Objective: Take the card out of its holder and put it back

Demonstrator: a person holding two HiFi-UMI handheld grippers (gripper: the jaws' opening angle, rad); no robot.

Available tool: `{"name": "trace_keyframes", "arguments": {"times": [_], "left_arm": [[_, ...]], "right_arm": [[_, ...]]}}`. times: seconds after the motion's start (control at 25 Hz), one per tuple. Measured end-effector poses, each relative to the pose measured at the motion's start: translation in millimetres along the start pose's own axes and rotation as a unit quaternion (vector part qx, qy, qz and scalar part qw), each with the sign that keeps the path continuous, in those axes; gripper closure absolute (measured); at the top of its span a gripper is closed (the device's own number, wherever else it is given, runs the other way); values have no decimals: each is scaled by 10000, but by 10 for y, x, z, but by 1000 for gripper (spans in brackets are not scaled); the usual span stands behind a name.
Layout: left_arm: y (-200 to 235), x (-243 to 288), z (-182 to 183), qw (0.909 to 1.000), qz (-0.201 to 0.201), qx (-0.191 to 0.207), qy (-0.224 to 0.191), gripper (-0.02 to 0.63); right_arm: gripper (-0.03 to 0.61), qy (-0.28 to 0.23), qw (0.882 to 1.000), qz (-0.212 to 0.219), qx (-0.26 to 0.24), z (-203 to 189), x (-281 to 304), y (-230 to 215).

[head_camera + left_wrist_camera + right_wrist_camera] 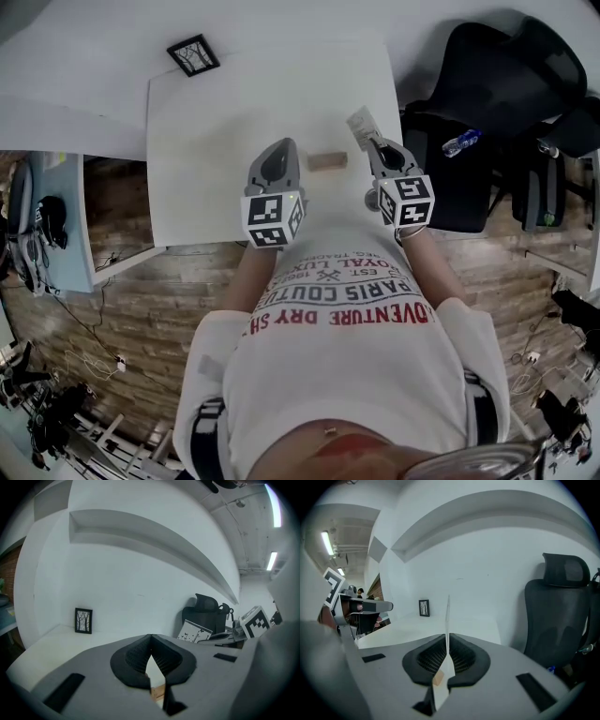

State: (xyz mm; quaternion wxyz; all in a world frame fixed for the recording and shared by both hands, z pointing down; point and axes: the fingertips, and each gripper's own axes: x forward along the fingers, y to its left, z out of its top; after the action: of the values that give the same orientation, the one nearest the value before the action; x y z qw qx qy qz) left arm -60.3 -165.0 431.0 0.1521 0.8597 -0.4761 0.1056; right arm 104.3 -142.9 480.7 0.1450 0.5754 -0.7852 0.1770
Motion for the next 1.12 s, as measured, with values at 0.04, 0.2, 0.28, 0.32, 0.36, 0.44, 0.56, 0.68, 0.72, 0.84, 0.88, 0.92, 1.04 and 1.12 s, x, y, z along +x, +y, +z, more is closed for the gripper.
{"name": "trace_keyframes", "arguments": {"times": [0.04,0.2,0.28,0.32,0.36,0.44,0.56,0.68,0.72,0.84,0.88,0.92,1.04,1.12], "left_arm": [[-7,-1,0,10000,1,20,-8,589],[-25,-27,-9,10000,-2,39,-36,589],[-19,-38,-6,10000,-7,38,-36,589],[-14,-40,-3,10000,-10,53,-36,589],[-9,-42,1,10000,-16,85,-38,589],[-10,-47,9,9998,-34,182,-41,589],[-20,-54,16,9997,-45,240,-42,589],[-7,-62,23,9999,-22,77,-94,589],[-5,-64,23,9999,-23,48,-99,589],[-11,-58,24,9999,-40,62,-78,589],[-18,-49,21,10000,-48,58,-65,589],[-24,-39,13,10000,-55,45,-50,589],[-45,-15,-23,10000,-74,-13,-9,589],[-59,-14,-25,9999,-97,-58,-29,589]], "right_arm": [[543,-4,10000,-58,51,-16,-4,-1],[543,22,9999,-134,102,-63,-13,12],[543,15,9999,-138,103,-52,-13,18],[543,9,9999,-136,100,-43,-9,22],[543,4,9999,-132,98,-35,-4,26],[543,-3,9999,-117,98,-25,2,35],[543,-9,9999,-94,100,-21,-1,44],[543,-20,9999,-69,106,-24,-10,54],[543,-27,9999,-56,104,-23,-14,59],[543,-36,9999,-20,104,-14,-19,66],[543,-33,9999,-16,108,-15,-19,60],[543,-28,9999,-14,114,-20,-19,51],[543,-3,9999,-7,145,-51,-19,26],[543,11,9999,-5,163,-66,-24,16]]}}
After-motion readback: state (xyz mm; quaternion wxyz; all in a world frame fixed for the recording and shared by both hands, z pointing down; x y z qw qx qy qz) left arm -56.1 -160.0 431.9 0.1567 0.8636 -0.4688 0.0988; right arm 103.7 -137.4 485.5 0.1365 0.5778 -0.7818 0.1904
